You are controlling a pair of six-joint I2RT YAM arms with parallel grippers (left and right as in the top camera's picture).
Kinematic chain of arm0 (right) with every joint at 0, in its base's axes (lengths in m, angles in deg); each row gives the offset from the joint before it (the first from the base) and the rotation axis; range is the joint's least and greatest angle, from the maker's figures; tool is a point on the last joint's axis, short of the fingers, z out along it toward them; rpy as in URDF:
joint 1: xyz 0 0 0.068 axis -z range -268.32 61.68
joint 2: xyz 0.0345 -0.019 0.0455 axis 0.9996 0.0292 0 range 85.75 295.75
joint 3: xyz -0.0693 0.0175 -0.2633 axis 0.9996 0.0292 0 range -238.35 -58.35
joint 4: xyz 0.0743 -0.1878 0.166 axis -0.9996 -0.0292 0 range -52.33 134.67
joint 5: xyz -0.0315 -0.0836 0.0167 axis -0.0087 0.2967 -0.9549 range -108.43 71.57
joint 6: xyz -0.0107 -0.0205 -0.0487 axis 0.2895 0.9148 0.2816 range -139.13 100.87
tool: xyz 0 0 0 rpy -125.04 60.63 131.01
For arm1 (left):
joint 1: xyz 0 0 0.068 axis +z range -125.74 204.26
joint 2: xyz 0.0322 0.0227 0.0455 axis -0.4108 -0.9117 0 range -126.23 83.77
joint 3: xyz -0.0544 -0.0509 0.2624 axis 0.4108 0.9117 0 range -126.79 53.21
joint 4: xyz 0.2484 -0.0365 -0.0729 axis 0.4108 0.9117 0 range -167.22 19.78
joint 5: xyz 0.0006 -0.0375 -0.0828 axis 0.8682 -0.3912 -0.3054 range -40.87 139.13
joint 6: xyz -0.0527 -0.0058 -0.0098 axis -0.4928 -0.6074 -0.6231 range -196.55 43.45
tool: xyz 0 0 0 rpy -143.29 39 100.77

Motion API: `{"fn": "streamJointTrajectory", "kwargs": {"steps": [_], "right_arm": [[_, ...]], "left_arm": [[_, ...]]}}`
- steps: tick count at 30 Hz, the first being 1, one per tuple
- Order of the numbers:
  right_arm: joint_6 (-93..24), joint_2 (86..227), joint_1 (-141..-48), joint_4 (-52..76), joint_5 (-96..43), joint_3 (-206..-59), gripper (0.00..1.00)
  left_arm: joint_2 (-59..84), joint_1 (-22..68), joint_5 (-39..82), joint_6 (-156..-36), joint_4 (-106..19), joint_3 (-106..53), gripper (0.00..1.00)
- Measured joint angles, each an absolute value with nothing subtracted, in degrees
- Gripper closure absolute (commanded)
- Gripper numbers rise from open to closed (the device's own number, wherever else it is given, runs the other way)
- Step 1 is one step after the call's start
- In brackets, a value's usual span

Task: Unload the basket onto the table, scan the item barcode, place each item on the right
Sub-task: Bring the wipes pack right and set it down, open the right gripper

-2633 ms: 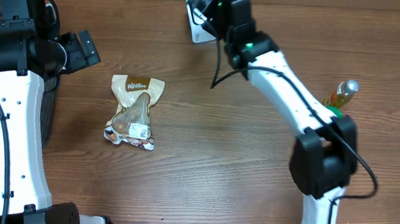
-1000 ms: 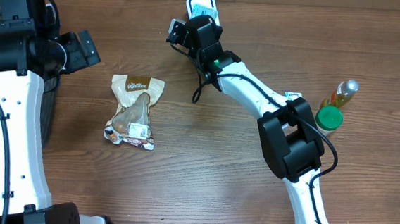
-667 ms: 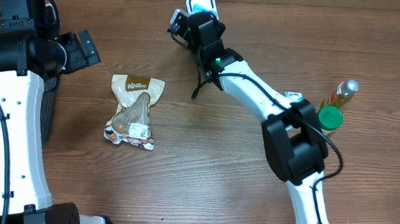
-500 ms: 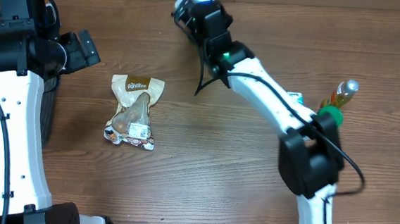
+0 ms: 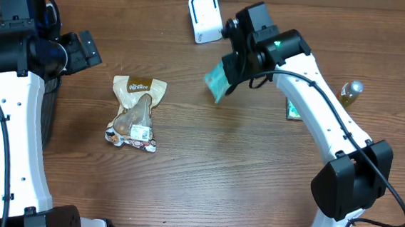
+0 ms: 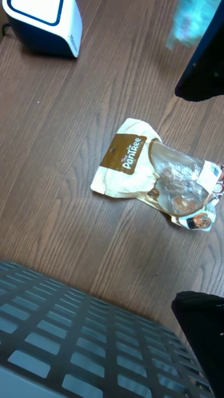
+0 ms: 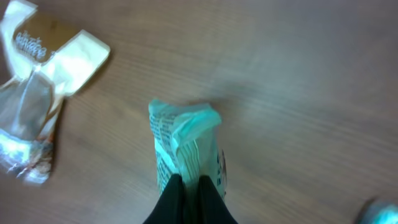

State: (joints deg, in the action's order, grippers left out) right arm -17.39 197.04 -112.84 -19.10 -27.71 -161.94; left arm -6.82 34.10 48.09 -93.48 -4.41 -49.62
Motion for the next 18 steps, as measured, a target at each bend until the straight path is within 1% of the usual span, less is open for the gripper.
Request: {"fn": "streamJointTrajectory", "kwargs": {"steps": [3,6,9,10,11,12,13,14,15,17,18], "right_arm": [[-18.4,197.0,-112.7,-22.1,-31.2,-158.8,0.96],[-19.0,197.0,-112.8,-22.3,-33.1,-155.3,0.96],[-19.2,197.0,-112.8,-22.0,-32.8,-152.4,0.96],[-19.2,197.0,-112.8,-22.0,-31.8,-151.7,0.95],[-19.2,197.0,-112.8,-21.9,-30.1,-150.8,0.85],[-19.2,197.0,-112.8,-21.8,-28.5,-150.1,0.78],[-19.4,197.0,-112.8,-21.4,-26.3,-148.9,0.77],[-19.3,197.0,-112.8,-21.3,-25.7,-148.6,0.73],[-19.5,197.0,-112.8,-20.3,-23.9,-147.8,0.62],[-19.4,197.0,-112.8,-18.8,-21.9,-147.2,0.53],[-19.4,197.0,-112.8,-17.5,-20.8,-147.1,0.51]], "left_arm": [[-6.8,34.1,48.1,-93.5,-4.4,-49.6,0.00],[-6.8,34.1,48.1,-93.5,-4.4,-49.6,0.01],[-6.8,34.1,48.1,-93.5,-4.4,-49.6,0.00],[-6.8,34.1,48.1,-93.5,-4.4,-49.6,0.01],[-6.8,34.1,48.1,-93.5,-4.4,-49.6,0.00],[-6.8,34.1,48.1,-93.5,-4.4,-49.6,0.00],[-6.8,34.1,48.1,-93.5,-4.4,-49.6,0.00],[-6.8,34.1,48.1,-93.5,-4.4,-49.6,0.00],[-6.8,34.1,48.1,-93.5,-4.4,-49.6,0.00],[-6.8,34.1,48.1,-93.5,-4.4,-49.6,0.00],[-6.8,34.1,48.1,-93.5,-4.4,-49.6,0.00]]}}
